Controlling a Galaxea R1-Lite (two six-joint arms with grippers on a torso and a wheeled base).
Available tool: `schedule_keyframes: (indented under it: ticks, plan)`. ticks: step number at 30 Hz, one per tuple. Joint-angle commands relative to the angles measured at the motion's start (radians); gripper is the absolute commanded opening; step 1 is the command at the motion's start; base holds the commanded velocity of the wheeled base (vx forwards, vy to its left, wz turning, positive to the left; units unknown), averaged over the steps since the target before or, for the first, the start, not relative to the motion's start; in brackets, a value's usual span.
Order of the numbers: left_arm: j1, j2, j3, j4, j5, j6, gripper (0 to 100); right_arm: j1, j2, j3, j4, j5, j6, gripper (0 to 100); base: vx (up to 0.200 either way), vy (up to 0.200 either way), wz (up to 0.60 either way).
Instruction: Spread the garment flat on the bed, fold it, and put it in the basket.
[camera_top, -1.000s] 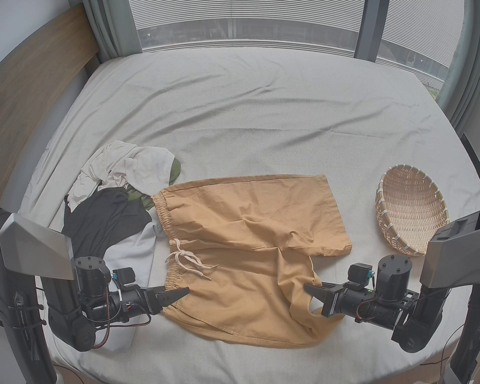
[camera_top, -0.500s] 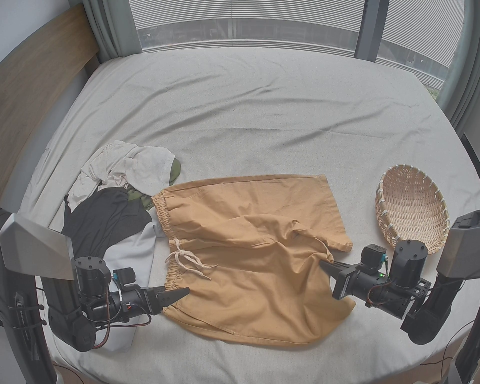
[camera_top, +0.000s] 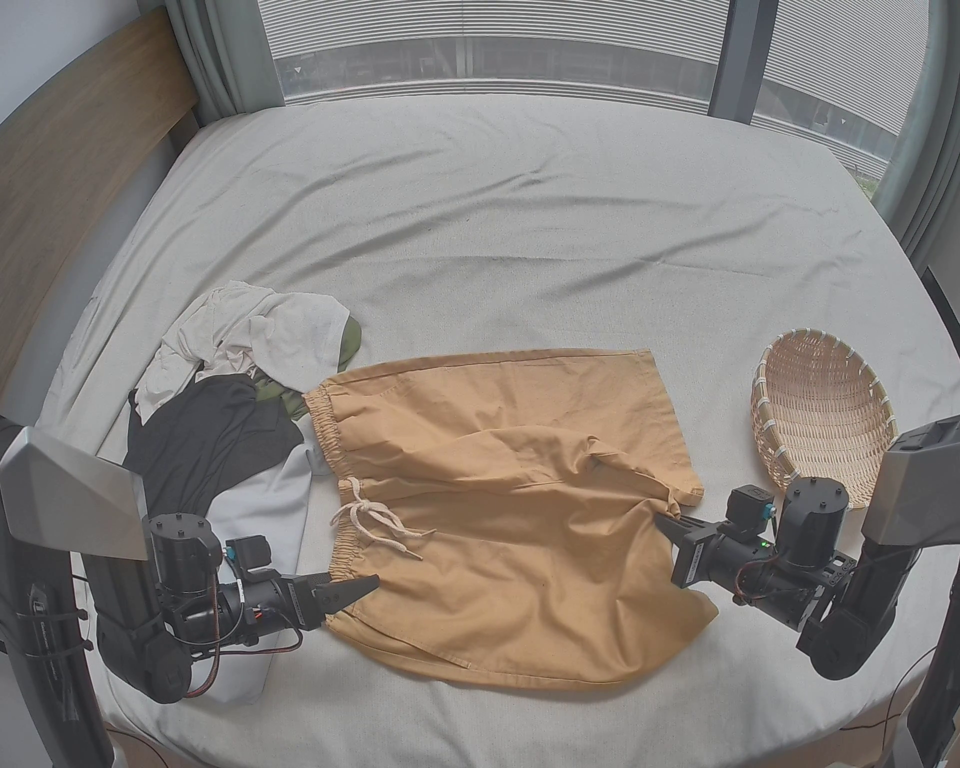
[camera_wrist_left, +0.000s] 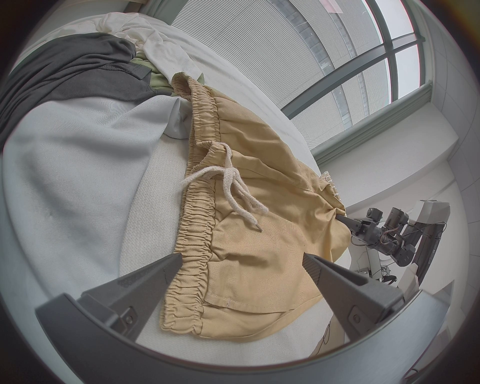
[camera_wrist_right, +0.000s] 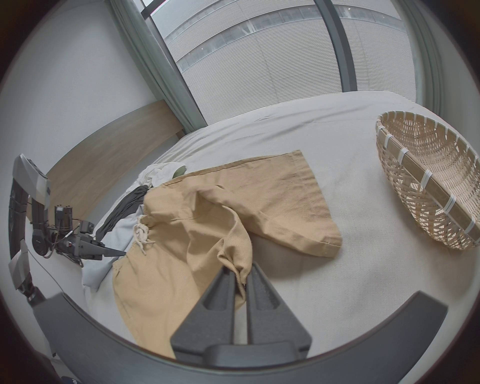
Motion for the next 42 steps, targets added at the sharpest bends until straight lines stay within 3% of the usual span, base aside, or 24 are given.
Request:
schedule_keyframes:
  ticks: [1, 8, 16, 17, 36, 37, 42]
  plan:
    - [0.0, 0.003, 0.0, -0.004, 0.0, -0.001, 100, -0.056, 0.044, -0.024, -0.001, -0.002, -0.003, 0, 0.0, 0.0, 0.0]
    - [-0.011, 0.024, 0.0, -0.004, 0.0, 0.003, 100, -0.1, 0.055, -0.043, -0.002, 0.0, -0.006, 0, 0.0, 0.0, 0.0]
    - [-0.011, 0.035, -0.001, -0.004, 0.0, 0.013, 100, -0.1, 0.064, -0.044, -0.002, 0.003, -0.006, 0, 0.0, 0.0, 0.0]
    - [-0.009, 0.035, -0.001, -0.004, 0.002, 0.015, 100, -0.1, 0.065, -0.044, -0.002, 0.003, -0.005, 100, 0.0, 0.0, 0.0]
    - [-0.012, 0.066, 0.003, -0.004, 0.008, 0.016, 100, -0.119, 0.001, -0.05, -0.002, 0.003, -0.003, 100, 0.0, 0.0, 0.0]
    - [-0.012, 0.066, 0.003, -0.004, 0.008, 0.016, 0, -0.119, 0.001, -0.05, -0.002, 0.003, -0.005, 100, 0.0, 0.0, 0.0]
    - [-0.001, 0.038, 0.01, -0.004, 0.003, 0.012, 0, -0.125, 0.003, -0.049, -0.002, 0.003, -0.005, 100, 0.0, 0.0, 0.0]
